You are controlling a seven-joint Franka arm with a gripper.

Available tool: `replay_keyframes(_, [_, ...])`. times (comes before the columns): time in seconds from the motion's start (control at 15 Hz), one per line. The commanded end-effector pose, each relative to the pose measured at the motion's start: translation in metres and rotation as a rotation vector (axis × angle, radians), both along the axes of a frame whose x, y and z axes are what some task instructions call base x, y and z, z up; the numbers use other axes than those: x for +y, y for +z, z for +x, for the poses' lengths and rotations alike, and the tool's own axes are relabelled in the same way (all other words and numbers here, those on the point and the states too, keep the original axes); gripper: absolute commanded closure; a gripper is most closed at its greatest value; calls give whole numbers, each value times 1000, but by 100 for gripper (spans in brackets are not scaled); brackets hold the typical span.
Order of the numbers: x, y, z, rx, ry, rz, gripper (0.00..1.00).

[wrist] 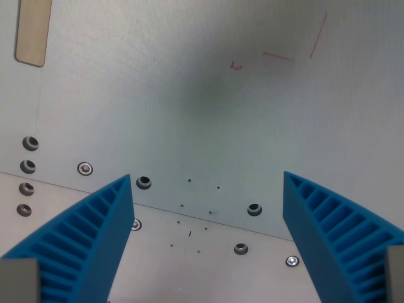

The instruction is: Move in base positive x

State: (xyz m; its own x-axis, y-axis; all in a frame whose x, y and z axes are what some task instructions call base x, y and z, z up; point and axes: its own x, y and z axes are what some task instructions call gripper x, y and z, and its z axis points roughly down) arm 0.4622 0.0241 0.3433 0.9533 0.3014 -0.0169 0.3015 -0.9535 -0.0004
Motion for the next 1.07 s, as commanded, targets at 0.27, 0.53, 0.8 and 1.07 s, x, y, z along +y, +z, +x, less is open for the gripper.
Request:
replay_keyframes(0.27, [-5,3,22,-6,0,0,0])
replay_keyframes(0.53, [-11,3,45,-6,0,0,0])
replay_keyframes(0.8, [-16,2,68,-6,0,0,0])
replay_keyframes(1.07, [-21,1,90,-6,0,0,0])
